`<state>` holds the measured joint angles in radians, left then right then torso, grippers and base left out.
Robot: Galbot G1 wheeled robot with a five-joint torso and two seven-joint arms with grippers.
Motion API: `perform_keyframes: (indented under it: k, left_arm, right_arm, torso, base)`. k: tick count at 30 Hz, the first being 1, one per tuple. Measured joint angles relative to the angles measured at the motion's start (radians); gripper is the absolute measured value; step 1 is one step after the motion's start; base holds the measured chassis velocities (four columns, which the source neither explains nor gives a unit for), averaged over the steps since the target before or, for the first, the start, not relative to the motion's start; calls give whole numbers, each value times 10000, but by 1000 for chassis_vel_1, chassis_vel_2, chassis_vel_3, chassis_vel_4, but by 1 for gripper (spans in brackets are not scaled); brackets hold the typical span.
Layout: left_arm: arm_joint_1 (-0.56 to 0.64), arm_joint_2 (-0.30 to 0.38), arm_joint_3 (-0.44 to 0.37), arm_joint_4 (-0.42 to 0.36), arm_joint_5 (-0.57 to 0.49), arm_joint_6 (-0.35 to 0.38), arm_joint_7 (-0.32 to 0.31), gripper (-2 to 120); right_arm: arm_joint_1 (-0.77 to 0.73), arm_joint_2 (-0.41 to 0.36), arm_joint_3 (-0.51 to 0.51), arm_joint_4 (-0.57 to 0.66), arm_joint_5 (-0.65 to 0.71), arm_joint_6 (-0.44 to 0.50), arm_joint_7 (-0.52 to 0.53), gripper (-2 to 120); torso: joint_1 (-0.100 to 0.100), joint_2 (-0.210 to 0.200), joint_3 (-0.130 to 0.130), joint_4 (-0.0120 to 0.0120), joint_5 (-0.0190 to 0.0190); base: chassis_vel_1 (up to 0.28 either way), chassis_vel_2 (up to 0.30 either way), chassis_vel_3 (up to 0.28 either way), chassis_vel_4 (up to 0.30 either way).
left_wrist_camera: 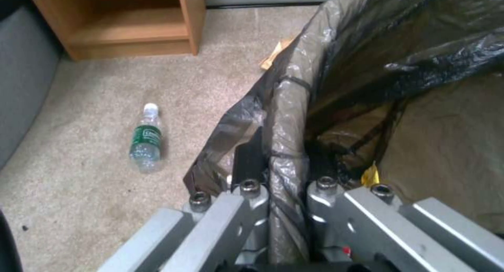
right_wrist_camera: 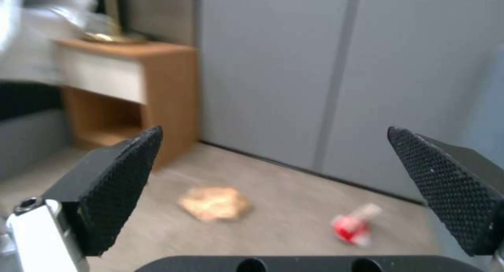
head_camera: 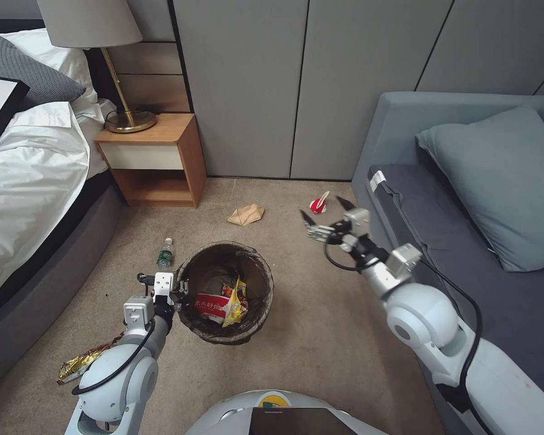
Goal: Pick up the trash bin, then pick up the garbage from the floor and place it into the trash bin.
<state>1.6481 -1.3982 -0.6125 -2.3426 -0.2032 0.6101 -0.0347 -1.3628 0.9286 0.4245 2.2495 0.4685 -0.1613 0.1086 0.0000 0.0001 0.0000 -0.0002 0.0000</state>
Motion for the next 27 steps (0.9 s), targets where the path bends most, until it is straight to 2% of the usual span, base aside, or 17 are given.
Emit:
perform_keyframes:
  k: [1, 3, 5, 6, 7, 10, 15, 20, 27]
  left_arm:
    - [72, 23, -37, -65, -9, -10, -27, 2]
    - [93, 50, -52, -76, -12, -17, -31, 2]
    - [155, 102, -64, -103, -7, -57, -54, 2]
    - [169, 104, -62, -118, 2, -69, -59, 2]
    - [169, 104, -62, -118, 2, -69, -59, 2]
    - [254, 50, -61, -244, 94, -99, -61, 2]
    - [393, -39, -137, -384, 188, -108, -60, 2]
    - [433, -78, -100, -437, 613, -219, 6, 2]
    - [509, -221, -3, -443, 990, -336, 160, 2]
  right_arm:
    - [-792, 436, 604, -38, -654, 284, -178, 100]
    - [-1127, 701, 847, -40, -946, 430, -232, 100]
    - [-2236, 1843, 1458, -41, -1985, 973, -271, 100]
    - [-2537, 2229, 1601, -40, -2269, 1141, -275, 100]
    - [-2537, 2229, 1601, -40, -2269, 1141, -275, 100]
    - [-3584, 3712, 2023, -23, -3134, 1940, -273, 100]
    - [-4118, 4412, 2172, 26, -3629, 2544, -361, 100]
    - [-4476, 4925, 2240, 182, -3961, 2978, -461, 100]
    - [-4559, 5072, 2189, 360, -4119, 3100, -378, 100]
  torso:
    - [0, 0, 0, 2, 1]
    - [0, 1, -1, -1, 0]
    - [0, 0, -1, 1, 0]
    - [-1, 0, -1, 0, 0]
    - [-1, 0, -1, 0, 0]
    - [-1, 0, -1, 0, -3]
    - [-1, 0, -1, 7, -2]
    - [-1, 0, -1, 1, -3]
    - [-1, 0, 0, 3, -2]
  base:
    - [0, 0, 0, 0]
    - [0, 0, 0, 0]
    - [0, 0, 0, 0]
    - [0, 0, 0, 0]
    - [0, 0, 0, 0]
    - [0, 0, 0, 0]
    - [0, 0, 0, 0]
    - [0, 0, 0, 0]
    - [0, 0, 0, 0]
